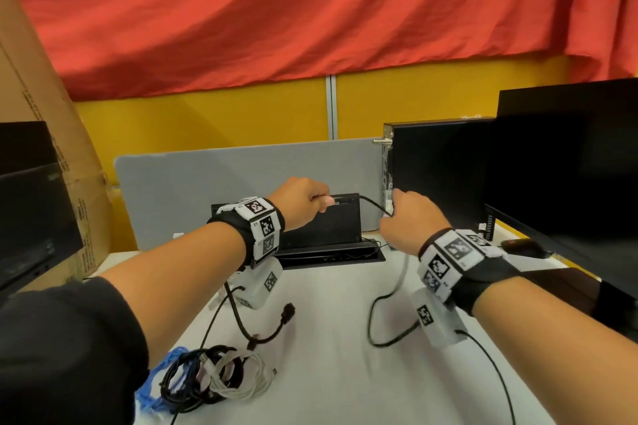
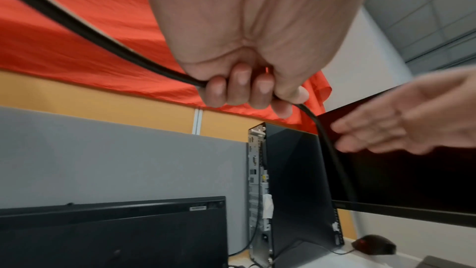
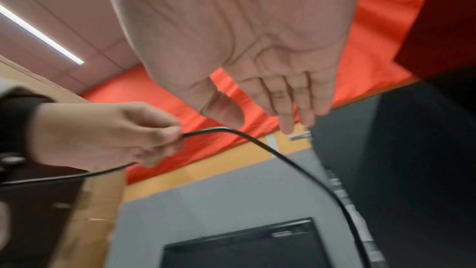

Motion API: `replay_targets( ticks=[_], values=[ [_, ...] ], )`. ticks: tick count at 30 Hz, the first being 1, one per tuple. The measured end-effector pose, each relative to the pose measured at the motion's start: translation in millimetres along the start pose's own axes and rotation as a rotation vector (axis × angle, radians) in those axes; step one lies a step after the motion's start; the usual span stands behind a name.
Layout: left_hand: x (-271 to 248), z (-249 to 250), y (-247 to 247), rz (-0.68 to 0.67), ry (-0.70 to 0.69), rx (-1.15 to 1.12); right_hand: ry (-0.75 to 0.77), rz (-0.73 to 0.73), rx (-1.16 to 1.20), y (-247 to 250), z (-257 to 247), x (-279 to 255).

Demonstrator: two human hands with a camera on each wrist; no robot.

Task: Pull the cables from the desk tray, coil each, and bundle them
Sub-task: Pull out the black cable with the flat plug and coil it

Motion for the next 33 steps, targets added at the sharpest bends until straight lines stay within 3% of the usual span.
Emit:
replay_targets(
  ticks=[3, 5, 7, 15, 24, 26, 30, 33],
  values=[
    [2, 20, -9, -0.003, -0.059, -0.009, 0.212, -0.010, 0.166, -2, -41, 0],
    [2, 25, -9, 0.000, -0.089, -0.039, 0.252, -0.045, 0.210, -4, -51, 2],
    [0, 23, -6, -0.008, -0.068, -0.067, 0.226, -0.036, 0.239, -3, -47, 4],
    [-14, -25, 8, -0.028, 0.106, -0.132, 0.031, 0.254, 0.269, 10, 21, 17],
    [-27, -49, 10, -0.079, 0.183, -0.097, -0.196, 0.366, 0.165, 1, 83, 21],
    [-30, -56, 11, -0.068, 0.205, -0.083, -0.220, 0.333, 0.153, -3, 91, 19],
    [-29, -49, 11, -0.016, 0.179, -0.105, -0.208, 0.045, 0.003, -16, 75, 14],
    [-24, -33, 6, -0.027, 0.133, -0.134, -0.044, 0.027, -0.051, -15, 37, 7]
  ],
)
Point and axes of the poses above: each hand's wrist, its own x-axis towards the middle knuckle, its own y-axis out of the back of the hand, z = x × y, the point moved 3 cm from there along x, towards the middle knuckle, and after that the axes turned 4 degrees about y, right-handed, at the moved point
